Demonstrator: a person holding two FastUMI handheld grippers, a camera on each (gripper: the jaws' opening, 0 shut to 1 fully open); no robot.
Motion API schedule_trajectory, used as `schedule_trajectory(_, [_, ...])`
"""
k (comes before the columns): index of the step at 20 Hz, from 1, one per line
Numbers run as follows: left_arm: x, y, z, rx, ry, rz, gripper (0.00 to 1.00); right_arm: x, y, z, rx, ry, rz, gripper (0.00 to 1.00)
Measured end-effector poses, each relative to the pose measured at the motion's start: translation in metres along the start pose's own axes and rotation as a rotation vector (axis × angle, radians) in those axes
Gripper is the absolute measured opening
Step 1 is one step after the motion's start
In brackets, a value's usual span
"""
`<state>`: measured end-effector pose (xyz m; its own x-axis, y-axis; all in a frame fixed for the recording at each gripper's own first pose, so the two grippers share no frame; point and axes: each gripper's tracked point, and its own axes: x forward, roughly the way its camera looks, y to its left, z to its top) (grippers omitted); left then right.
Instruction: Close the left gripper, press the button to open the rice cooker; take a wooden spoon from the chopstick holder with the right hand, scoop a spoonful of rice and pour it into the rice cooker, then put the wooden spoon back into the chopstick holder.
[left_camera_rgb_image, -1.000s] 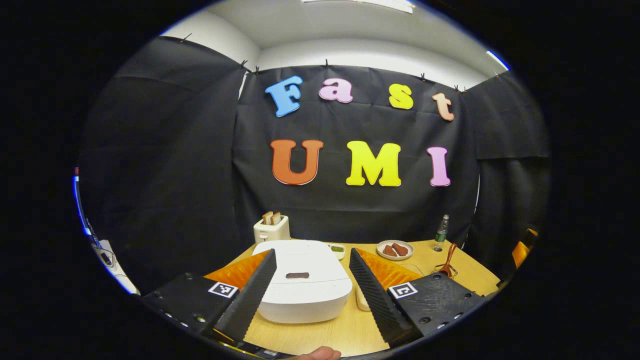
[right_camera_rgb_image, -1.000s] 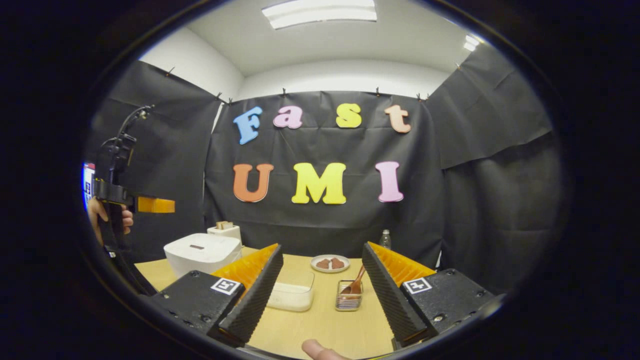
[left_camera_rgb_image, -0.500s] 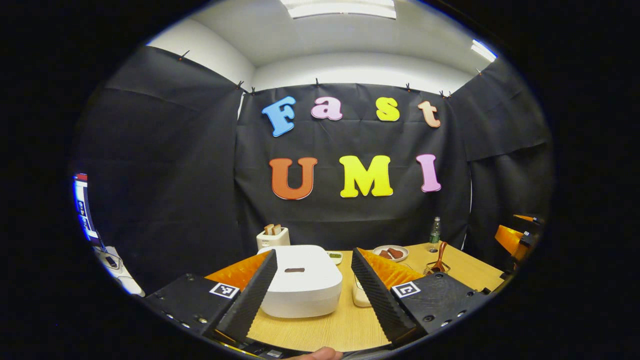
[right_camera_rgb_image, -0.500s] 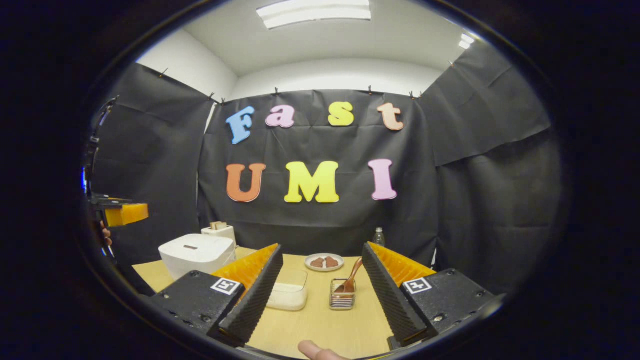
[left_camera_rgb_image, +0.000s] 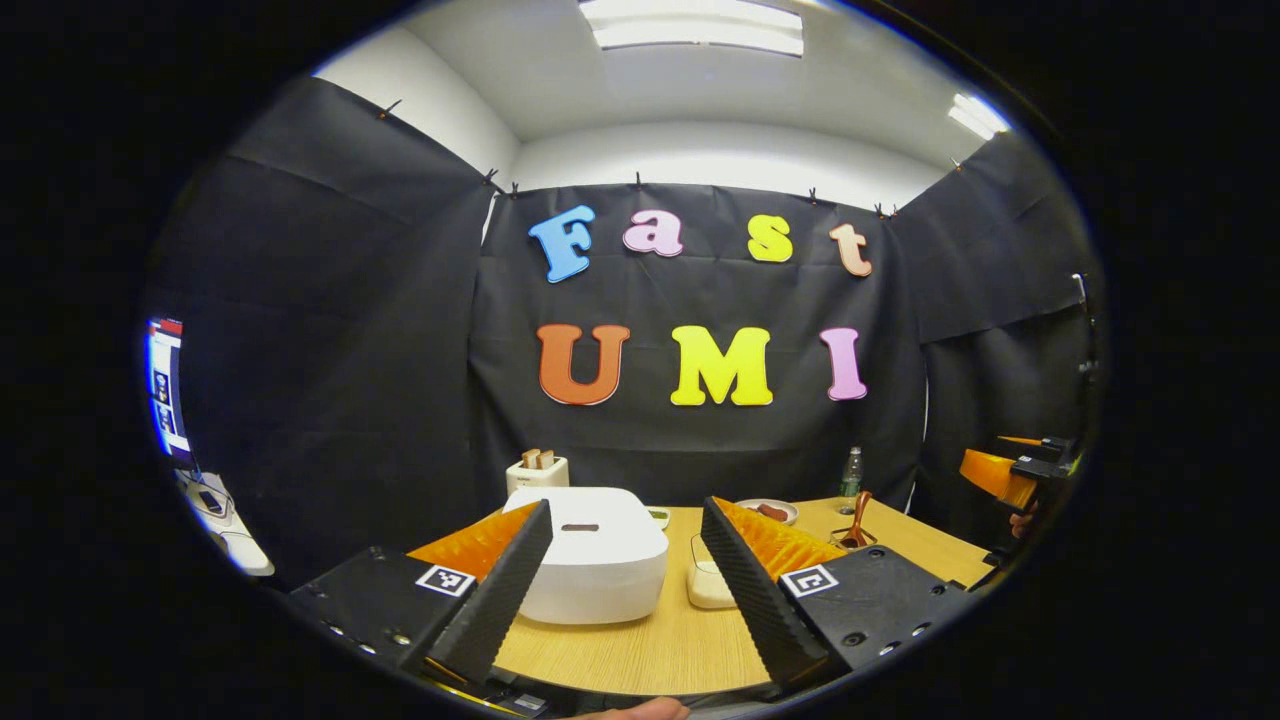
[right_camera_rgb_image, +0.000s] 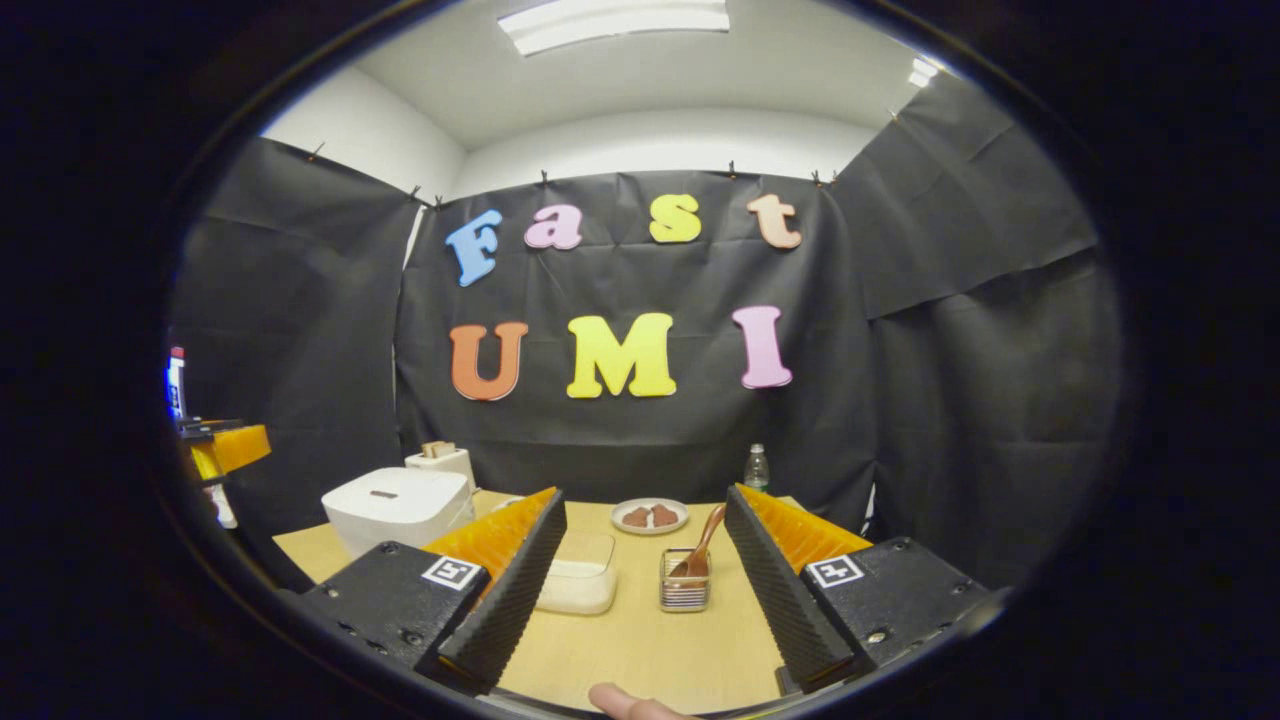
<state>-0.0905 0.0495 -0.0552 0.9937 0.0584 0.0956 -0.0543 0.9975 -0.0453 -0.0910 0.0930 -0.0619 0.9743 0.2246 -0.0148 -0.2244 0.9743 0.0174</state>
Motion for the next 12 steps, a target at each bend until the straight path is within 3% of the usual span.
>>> schedule_trajectory(12, [-0.0048,-0.0006,-0.0051,0.006,0.009,-0.002,0.95,-0.0029,0.0044,-0.0021,0.007,-0.035,0.031,1.00])
